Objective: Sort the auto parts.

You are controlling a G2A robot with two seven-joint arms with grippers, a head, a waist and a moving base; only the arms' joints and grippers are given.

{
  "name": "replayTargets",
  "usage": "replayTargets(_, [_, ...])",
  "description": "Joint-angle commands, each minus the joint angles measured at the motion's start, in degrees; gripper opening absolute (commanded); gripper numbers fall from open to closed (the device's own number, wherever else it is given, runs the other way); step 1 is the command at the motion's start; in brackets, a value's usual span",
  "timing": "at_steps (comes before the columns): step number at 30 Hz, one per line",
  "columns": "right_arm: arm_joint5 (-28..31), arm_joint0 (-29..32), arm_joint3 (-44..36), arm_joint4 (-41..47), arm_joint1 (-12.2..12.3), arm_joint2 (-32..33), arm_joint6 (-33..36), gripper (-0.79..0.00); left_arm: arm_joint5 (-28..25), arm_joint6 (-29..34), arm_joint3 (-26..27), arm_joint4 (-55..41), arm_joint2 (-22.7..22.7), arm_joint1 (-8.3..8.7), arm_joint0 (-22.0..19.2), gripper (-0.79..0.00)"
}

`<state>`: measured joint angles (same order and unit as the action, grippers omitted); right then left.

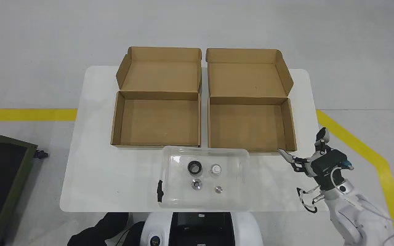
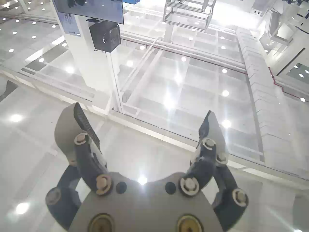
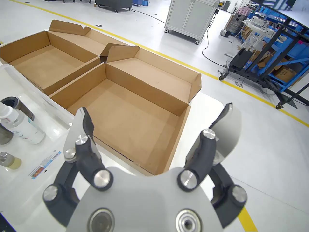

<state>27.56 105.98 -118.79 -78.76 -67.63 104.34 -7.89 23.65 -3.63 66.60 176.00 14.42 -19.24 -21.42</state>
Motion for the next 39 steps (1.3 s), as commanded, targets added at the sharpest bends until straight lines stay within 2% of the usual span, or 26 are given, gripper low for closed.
replayTargets(1, [0.0, 0.0, 0.0, 0.0, 0.0, 0.0, 0.0, -0.001, 0.0, 0.0, 0.0, 0.0, 0.0, 0.00, 0.0, 0.000])
replayTargets(30, [0.0, 0.0, 0.0, 0.0, 0.0, 0.0, 0.0, -0.001, 0.0, 0.0, 0.0, 0.0, 0.0, 0.00, 0.0, 0.000])
replayTargets(39, [10.1, -4.4, -1.9, 1.5, 0.6, -6.2, 9.0, 0.000, 0.0, 0.0, 0.0, 0.0, 0.0, 0.00, 0.0, 0.000])
